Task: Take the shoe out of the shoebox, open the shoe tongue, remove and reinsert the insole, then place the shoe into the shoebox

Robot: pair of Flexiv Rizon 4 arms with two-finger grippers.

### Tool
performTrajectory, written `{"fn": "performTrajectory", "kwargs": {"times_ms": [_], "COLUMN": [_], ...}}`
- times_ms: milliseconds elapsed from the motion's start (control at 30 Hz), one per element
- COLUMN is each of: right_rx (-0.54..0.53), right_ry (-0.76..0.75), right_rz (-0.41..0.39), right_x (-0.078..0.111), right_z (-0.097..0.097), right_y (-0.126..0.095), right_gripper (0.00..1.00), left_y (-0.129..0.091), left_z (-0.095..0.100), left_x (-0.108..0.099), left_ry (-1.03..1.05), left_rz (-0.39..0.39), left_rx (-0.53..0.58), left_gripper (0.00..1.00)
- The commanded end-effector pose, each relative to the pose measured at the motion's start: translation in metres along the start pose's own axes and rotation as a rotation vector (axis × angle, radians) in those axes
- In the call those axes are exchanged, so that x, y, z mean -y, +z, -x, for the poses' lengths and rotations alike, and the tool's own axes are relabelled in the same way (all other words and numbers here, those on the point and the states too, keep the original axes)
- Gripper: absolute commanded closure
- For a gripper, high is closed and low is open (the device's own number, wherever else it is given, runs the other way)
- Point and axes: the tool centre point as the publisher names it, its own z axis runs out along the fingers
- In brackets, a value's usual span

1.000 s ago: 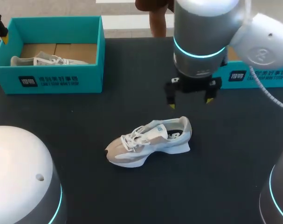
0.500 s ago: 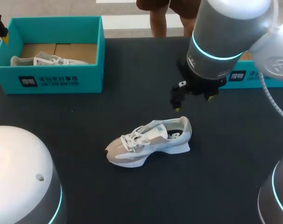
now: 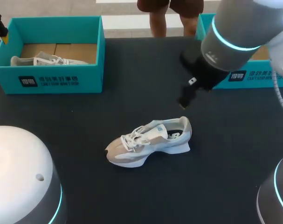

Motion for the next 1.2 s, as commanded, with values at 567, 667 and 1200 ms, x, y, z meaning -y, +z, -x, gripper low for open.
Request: {"fn": "performTrajectory", "kwargs": {"times_ms": [567,667,1200], "right_rx": [-0.257,-0.296,-0.382], "right_ry": [-0.490,-0.497,-0.588], "right_rz": [0.438,0.501,0.711], "right_x": [0.039,0.050,0.066], "right_z": [0.026,0.039,0.052], "right_y": [0.011,0.020,0.088], "right_gripper": [0.00,0.00,0.00], "left_y": [0.000,0.000,0.000], "left_z": [0.000,0.000,0.000], "left_x": [0.001,0.001,0.001], "left_ry": [0.001,0.001,0.001], "left_rz": [0.001,0.001,0.001], "left_rx": [-0.002,-0.002,-0.002], "left_gripper": [0.00,0.00,0.00]}}
